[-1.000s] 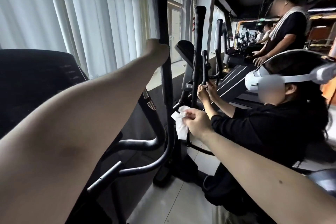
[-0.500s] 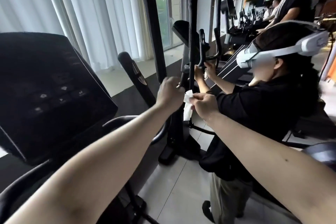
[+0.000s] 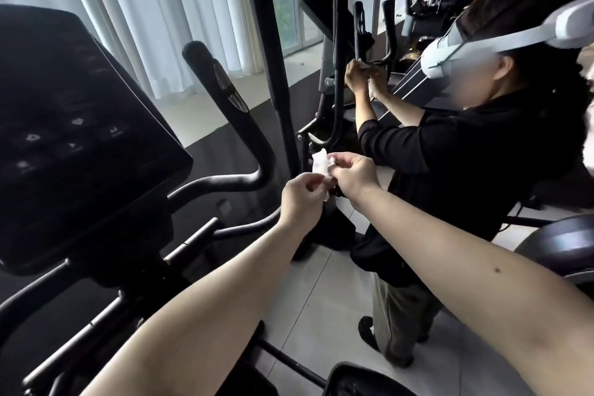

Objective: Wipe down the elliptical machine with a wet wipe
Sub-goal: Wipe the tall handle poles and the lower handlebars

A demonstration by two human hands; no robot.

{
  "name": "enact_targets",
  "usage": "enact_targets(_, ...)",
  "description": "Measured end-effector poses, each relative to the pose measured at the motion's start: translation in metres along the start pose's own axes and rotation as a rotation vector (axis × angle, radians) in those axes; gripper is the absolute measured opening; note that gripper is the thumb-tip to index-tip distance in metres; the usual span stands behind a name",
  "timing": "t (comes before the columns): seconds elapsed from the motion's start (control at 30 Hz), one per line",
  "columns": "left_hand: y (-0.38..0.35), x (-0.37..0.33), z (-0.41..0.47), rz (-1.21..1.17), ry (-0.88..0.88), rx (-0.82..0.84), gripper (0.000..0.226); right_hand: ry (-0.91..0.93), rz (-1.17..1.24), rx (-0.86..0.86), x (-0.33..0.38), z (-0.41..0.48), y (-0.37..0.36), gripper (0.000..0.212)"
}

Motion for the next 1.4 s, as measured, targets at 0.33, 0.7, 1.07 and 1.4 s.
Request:
enact_targets(0.33, 0.004, 0.073, 0.011, -0.168, 0.146, -0.239, 0.006, 0.019, 0.021, -0.028, 0.007, 0.024, -0.03, 0.028)
enact_targets(0.7, -0.002, 0.104, 0.018, 0.01, 0.099, -0.139, 0.055, 0.425, -0.119, -0.222, 0.083, 0.047, -0.098, 0.029)
enact_targets(1.07, 0.009, 0.136, 0.013, 0.06, 0.122, -0.095, 0.054, 0.375, -0.527, -0.22, 0.012, 0.058, -0.101, 0.023)
enact_targets(1.4, 0.02, 0.15, 0.007, 0.116, 0.126, -0.119, 0.048, 0.484, -0.402, -0.297, 0.079, 0.057, -0.107, 0.038)
Point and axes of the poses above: each hand's wrist, its own z-axis towards the middle knuckle, its own y-axis out of the back of the hand, x = y × z, the point moved 8 cm from there along z, towards the middle knuckle, and after that the axes turned 14 degrees about -y, right-handed, at the moved point
